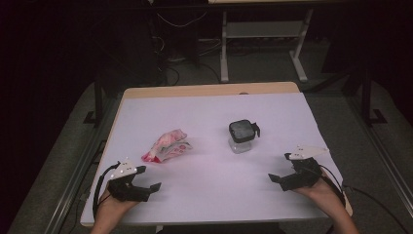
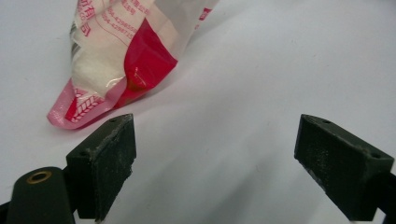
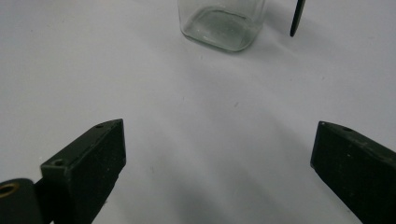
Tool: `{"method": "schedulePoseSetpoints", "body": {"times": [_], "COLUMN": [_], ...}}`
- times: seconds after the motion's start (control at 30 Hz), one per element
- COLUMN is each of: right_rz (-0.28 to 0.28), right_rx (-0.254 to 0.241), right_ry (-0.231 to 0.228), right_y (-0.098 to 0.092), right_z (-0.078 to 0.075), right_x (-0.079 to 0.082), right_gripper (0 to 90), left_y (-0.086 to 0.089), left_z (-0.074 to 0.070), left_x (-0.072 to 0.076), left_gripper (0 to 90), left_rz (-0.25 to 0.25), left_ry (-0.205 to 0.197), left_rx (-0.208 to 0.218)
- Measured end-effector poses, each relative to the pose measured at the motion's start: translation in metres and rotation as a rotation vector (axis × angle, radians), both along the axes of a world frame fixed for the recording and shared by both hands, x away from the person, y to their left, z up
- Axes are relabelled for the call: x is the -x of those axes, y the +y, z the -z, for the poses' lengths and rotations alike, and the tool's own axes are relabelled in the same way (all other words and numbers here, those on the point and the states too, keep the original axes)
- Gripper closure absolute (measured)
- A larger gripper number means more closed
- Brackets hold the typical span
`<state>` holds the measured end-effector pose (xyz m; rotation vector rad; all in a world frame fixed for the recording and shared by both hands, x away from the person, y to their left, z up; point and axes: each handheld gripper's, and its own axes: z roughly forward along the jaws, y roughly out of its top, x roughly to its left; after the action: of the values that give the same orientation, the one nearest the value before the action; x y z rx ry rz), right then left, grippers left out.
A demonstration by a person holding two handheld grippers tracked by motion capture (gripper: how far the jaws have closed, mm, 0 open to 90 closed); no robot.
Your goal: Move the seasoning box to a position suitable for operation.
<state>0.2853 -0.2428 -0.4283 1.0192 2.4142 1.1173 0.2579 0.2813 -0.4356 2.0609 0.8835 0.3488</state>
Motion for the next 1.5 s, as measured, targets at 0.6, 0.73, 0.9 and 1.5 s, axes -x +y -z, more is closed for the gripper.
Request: {"method": "schedulePoseSetpoints", "body": {"times": [0.6, 0.73, 0.9, 1.5], "right_rz": [-0.072, -0.089, -0.111, -0.237], "right_rx": [0.047, 0.055, 0.070, 0.183], "right_ry": [0.010, -0.002, -0.021, -0.020], "right_y": [0.013, 0.017, 0.024, 0.054], "right_z": [-0.021, -0.031, -0.042, -0.088], "right_x": [-0.025, -0.031, -0.041, -0.074], "right_gripper": [3.7, 3.8, 4.2, 4.2], "left_y": [-0.006, -0.008, -0.009, -0.011], "left_z": [-0.001, 0.001, 0.000, -0.001], "left_x": [0.002, 0.002, 0.003, 0.004], "left_gripper": [12.6, 12.7, 12.7, 12.6], "left_rz": [0.028, 0.029, 0.036, 0.045], "left_ry": [-0.009, -0.009, -0.013, -0.012], "left_rx": [-0.027, -0.022, -0.024, -0.019]}}
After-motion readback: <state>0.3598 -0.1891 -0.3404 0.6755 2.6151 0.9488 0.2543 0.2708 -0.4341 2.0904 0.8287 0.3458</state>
